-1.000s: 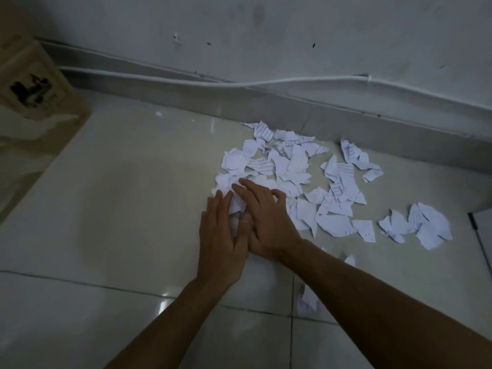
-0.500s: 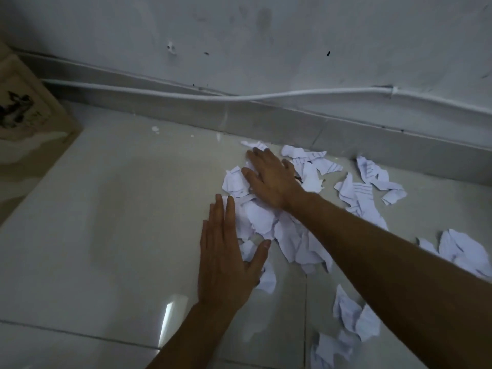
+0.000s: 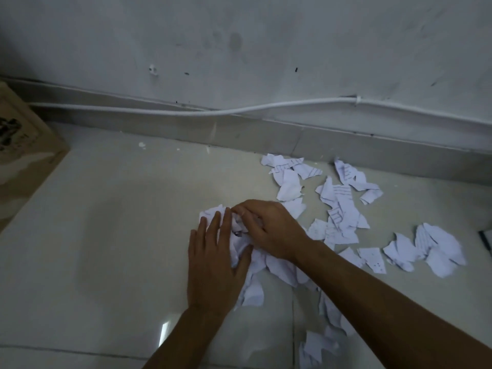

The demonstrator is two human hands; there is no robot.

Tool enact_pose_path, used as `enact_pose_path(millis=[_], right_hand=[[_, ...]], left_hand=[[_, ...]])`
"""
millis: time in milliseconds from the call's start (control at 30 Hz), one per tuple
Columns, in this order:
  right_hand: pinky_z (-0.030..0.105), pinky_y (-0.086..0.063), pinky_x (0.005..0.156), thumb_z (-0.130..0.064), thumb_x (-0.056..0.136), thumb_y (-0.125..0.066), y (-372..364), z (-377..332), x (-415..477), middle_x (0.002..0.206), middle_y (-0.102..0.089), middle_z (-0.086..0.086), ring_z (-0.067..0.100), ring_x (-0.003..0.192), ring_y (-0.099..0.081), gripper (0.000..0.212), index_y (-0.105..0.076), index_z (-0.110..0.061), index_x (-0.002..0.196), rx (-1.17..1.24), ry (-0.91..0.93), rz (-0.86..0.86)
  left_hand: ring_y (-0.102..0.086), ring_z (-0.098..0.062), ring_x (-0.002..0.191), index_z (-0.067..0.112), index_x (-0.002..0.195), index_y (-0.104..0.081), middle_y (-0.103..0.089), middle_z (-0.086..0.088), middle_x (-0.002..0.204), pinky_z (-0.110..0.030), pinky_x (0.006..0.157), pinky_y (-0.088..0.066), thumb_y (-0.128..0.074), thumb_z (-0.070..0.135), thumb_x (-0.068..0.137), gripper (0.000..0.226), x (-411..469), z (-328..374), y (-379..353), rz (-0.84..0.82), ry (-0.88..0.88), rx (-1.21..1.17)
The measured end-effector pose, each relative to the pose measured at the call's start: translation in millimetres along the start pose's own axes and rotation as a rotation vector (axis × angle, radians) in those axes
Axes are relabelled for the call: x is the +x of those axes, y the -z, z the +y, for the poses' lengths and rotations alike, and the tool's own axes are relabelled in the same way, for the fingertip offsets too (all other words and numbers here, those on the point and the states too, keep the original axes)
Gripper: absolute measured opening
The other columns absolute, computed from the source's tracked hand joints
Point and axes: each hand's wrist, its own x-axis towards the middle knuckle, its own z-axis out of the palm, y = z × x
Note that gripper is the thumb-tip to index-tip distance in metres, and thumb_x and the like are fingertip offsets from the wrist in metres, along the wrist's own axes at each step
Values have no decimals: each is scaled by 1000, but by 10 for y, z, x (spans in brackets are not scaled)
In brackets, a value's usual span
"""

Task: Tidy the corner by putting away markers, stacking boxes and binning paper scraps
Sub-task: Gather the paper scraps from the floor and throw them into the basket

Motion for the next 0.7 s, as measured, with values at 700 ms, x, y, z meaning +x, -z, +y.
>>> enact_pose_path(millis=[700], right_hand=[[46,-13,122,-65,90,-49,129,71,-305,159,-31,-10,8,148,-22,75,-30,-30,153,-72,-84,-321]], left_hand=[[-27,-29,146,14,150,-35,-33,-7,157,-48,118,-20,-14,64,96,77,12,-52,-34,-9,-25,30]])
